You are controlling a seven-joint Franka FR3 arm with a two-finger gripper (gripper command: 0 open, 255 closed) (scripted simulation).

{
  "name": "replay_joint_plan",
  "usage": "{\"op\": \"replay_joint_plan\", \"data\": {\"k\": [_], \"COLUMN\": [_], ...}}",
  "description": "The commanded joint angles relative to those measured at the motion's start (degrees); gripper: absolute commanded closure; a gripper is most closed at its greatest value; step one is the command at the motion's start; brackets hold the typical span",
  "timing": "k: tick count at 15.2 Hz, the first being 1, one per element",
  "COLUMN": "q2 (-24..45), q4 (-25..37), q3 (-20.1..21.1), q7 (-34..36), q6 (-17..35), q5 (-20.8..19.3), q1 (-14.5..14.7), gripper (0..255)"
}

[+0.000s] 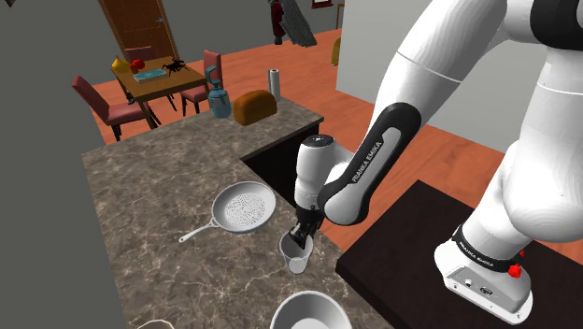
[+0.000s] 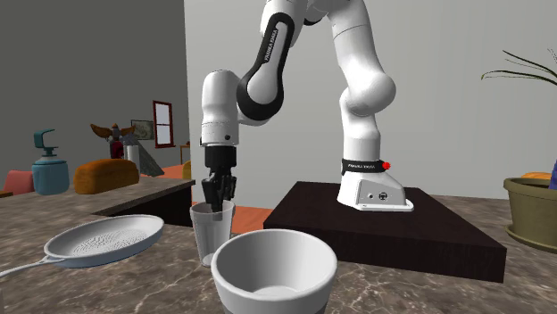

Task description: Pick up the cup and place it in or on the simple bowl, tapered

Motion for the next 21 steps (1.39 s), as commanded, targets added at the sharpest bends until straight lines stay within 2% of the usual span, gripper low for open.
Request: {"op": "replay_joint_plan", "data": {"k": [1, 8, 21], "q2": [0.0, 0.0, -12.21], "q4": [0.0, 0.0, -0.13], "q3": [0.0, 0.0, 2.11], "q7": [0.0, 0.0, -2.32], "q6": [0.0, 0.0, -11.7], "q5": [0.0, 0.0, 5.12], "q1": [0.0, 0.0, -1.46], "gripper": [255, 255, 255]}}
